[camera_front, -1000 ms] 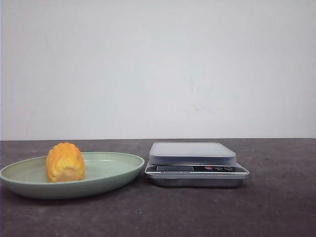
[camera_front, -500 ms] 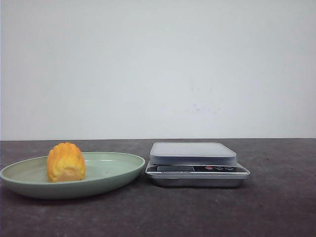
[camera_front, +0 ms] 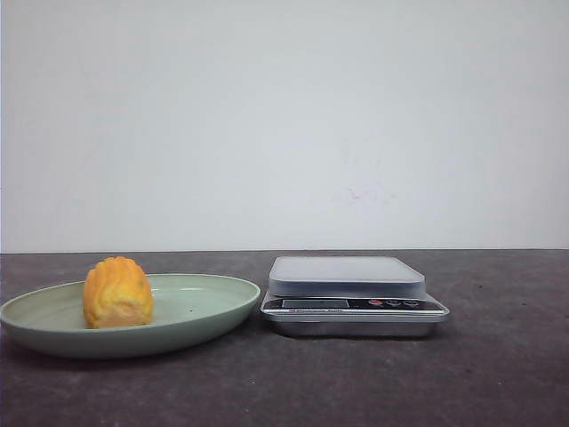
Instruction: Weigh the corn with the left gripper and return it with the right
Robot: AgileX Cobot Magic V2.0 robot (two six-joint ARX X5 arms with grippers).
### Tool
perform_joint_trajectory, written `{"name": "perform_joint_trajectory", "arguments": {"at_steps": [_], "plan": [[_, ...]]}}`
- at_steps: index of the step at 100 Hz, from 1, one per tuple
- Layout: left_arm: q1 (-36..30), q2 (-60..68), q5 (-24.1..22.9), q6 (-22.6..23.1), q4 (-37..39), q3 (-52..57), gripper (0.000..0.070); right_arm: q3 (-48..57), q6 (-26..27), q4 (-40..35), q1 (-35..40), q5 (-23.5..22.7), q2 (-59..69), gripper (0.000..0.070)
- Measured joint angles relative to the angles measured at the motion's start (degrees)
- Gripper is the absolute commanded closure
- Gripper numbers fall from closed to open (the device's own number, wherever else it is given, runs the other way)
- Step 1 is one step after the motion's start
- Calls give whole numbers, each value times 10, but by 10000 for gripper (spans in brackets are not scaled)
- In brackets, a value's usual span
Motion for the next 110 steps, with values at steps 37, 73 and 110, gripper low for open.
{"name": "perform_joint_trajectory", "arguments": {"at_steps": [37, 73, 110], "plan": [[-3, -21, 7, 62, 52, -104, 700, 0, 0, 0, 0, 0, 0, 700], [-25, -20, 7, 60, 96, -164, 700, 0, 0, 0, 0, 0, 0, 700], [-30, -21, -27, 73, 109, -169, 700, 0, 0, 0, 0, -1, 0, 700]]}}
